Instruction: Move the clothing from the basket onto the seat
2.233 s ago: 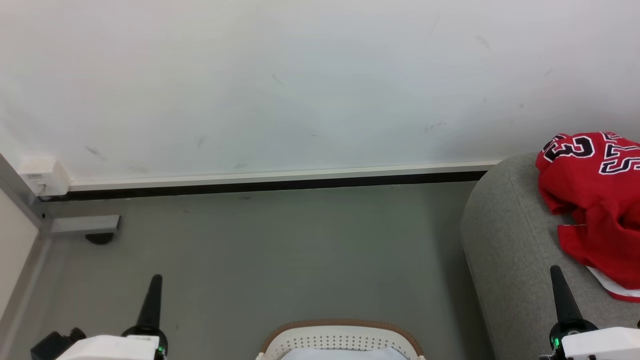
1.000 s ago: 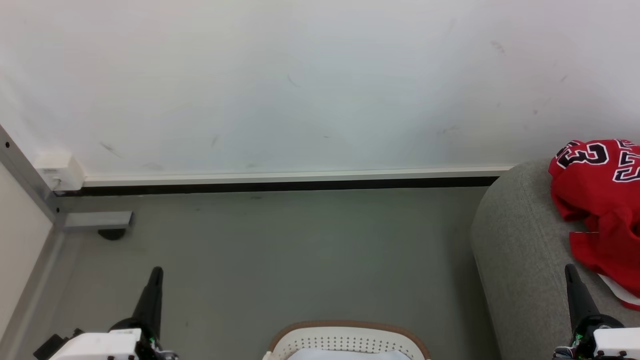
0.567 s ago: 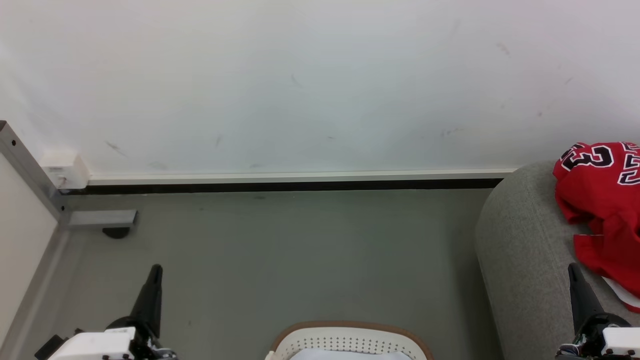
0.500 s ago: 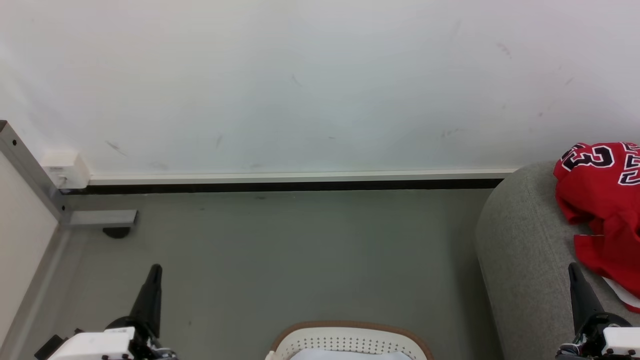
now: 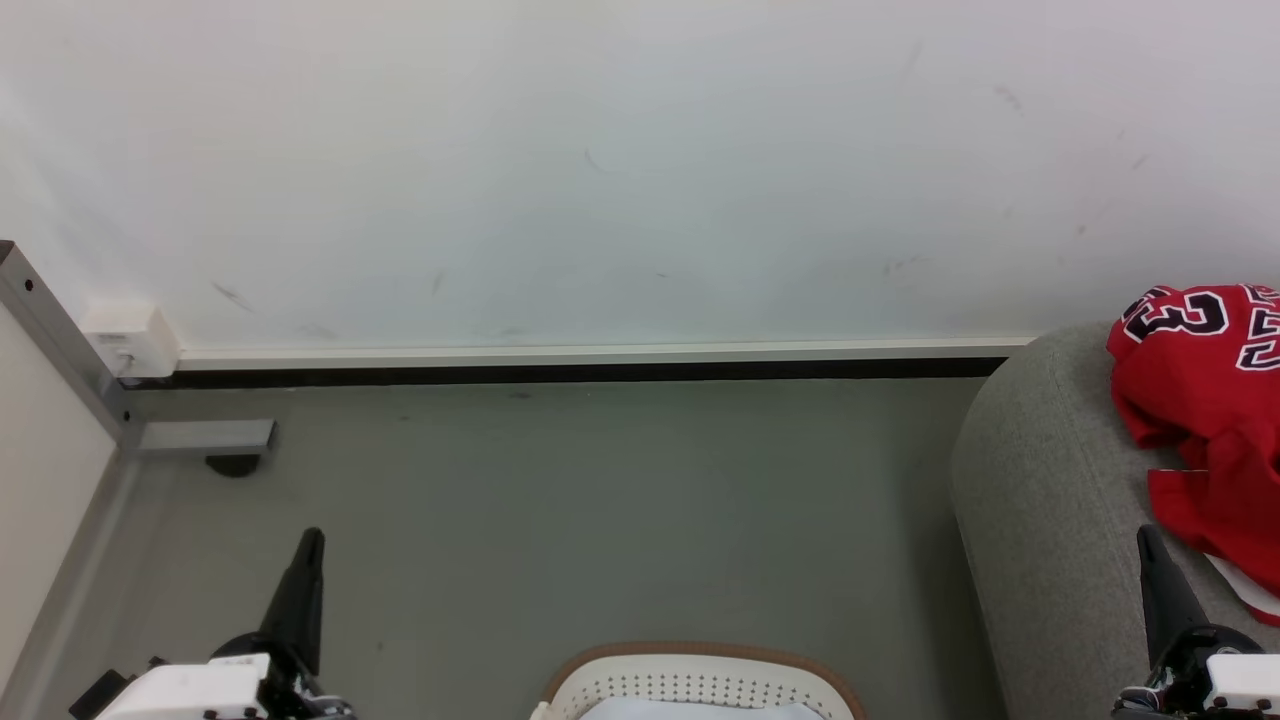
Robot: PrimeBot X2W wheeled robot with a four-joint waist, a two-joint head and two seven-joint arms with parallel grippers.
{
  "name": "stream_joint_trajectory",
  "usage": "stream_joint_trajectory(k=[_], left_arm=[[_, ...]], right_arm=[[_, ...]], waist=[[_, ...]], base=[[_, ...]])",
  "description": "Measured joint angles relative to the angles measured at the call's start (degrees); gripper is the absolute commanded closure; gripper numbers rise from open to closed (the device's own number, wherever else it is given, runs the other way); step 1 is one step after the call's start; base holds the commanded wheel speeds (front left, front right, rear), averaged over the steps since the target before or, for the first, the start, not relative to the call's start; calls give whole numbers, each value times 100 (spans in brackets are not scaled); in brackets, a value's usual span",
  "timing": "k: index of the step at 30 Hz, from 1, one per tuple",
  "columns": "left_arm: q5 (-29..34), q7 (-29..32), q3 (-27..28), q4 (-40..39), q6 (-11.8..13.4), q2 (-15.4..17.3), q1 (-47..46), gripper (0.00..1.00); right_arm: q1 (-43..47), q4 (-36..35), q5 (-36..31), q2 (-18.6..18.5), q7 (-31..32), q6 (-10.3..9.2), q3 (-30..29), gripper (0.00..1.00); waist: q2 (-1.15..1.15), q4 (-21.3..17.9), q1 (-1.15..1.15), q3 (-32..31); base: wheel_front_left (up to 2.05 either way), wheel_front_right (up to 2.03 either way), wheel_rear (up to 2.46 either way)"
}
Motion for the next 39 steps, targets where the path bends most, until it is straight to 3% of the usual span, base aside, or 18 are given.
stream_joint_trajectory(k=[39], left_arm=[[0, 1, 0, -1, -1, 0, -1, 100]], right_arm=[[-1, -11, 47, -32, -34, 0, 44, 100]], waist=[[0, -1, 0, 0]], base=[[0, 0, 0]])
